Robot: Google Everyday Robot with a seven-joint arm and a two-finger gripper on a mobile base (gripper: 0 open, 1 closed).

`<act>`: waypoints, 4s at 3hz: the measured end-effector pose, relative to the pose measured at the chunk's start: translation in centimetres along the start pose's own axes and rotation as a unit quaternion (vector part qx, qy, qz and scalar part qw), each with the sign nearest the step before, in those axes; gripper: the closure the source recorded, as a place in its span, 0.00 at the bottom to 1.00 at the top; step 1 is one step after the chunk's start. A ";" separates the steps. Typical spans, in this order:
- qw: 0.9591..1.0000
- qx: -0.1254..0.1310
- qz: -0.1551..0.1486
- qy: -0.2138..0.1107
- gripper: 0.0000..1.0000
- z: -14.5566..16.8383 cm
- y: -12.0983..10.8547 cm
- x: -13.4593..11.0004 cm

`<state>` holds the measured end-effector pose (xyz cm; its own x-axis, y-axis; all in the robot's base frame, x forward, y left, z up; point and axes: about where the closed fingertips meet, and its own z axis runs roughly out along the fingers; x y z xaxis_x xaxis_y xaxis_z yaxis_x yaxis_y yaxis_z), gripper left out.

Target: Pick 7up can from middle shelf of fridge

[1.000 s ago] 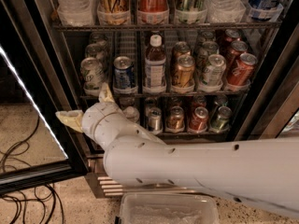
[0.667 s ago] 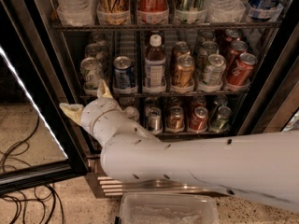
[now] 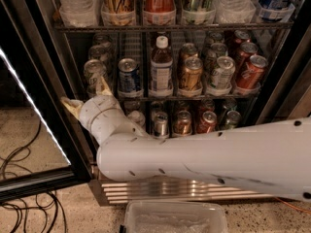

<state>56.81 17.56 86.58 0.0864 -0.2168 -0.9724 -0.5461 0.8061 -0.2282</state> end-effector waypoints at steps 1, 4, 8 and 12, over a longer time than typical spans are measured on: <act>1.000 0.013 -0.011 -0.011 0.32 0.8 0.0 -0.3; 0.997 0.073 -0.019 0.009 0.35 0.7 -1.2 1.5; 0.993 0.119 -0.019 0.003 0.35 3.2 -4.6 1.7; 0.995 0.099 -0.001 -0.007 0.54 7.0 -4.9 1.7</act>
Offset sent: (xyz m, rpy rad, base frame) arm 0.0115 -0.0031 -0.0103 -0.0388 -0.0495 -0.0966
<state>65.46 17.06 85.67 0.1003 -0.2114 -0.9722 -0.3709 0.8988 -0.2337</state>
